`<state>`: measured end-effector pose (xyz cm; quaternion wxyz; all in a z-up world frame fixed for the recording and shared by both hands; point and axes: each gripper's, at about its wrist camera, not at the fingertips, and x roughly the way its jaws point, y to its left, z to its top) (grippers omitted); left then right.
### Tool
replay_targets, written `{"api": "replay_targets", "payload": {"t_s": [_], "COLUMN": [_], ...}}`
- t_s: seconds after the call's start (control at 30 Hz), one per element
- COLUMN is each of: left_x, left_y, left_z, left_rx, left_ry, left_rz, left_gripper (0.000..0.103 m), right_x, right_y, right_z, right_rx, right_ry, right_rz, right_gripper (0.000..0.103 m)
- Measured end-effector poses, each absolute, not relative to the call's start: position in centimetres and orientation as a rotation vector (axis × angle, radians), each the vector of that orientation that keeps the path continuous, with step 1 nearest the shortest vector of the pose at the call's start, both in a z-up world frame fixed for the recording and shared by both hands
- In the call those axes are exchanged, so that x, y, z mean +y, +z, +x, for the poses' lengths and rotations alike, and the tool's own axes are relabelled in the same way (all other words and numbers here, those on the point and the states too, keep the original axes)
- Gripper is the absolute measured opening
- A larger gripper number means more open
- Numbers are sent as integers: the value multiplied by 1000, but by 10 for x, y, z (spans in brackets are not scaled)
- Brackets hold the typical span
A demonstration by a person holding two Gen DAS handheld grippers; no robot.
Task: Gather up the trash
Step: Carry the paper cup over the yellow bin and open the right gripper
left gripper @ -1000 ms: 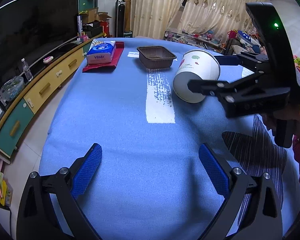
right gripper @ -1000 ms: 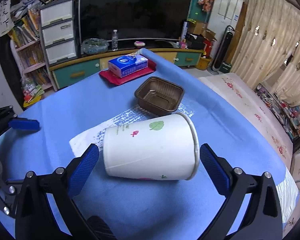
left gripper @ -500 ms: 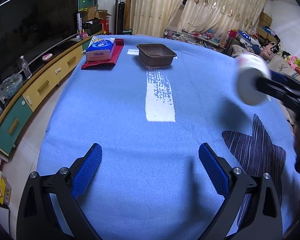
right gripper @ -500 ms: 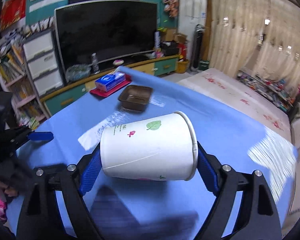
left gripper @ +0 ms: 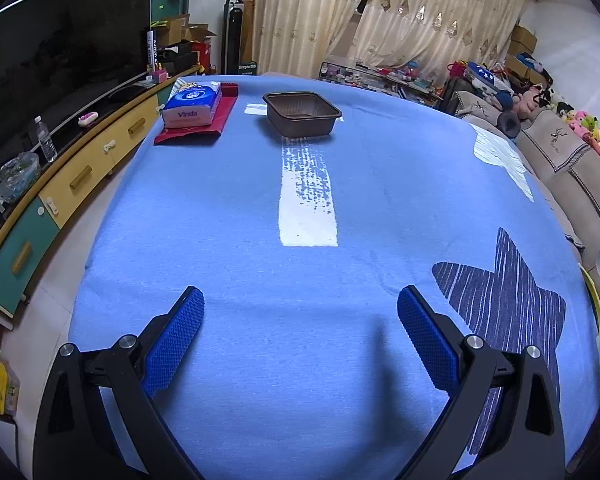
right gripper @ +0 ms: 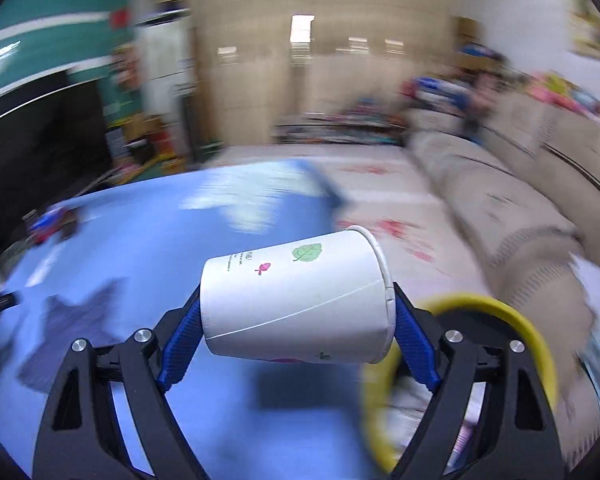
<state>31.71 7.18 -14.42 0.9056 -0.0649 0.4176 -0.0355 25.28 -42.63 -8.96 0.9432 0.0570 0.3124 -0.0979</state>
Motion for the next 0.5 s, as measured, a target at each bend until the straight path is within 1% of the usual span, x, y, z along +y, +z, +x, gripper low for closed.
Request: {"api": "replay_targets", "payload": {"t_s": [0.17, 0.33, 0.4, 0.43, 0.5], "left_x": [73, 74, 74, 74, 73], "left_y": [-145, -146, -146, -147, -147], "left_z": [318, 319, 320, 320, 320], "left_rx": [870, 874, 875, 876, 876], "left_ry": [-76, -77, -79, -79, -79], "left_rz": [-145, -154, -157, -157, -154], "left_gripper": [96, 96, 96, 96, 96], "right_x": [-492, -521, -527, -530, -530], "right_y": [-119, -146, -158, -162, -164], "right_z": [240, 242, 246, 247, 247], "right_rx": [710, 760, 794, 800, 795], "right_ry": [-361, -449, -469, -479, -491], "right_rz": [199, 244, 253, 266, 282], "right_gripper": [81, 82, 86, 91, 92]}}
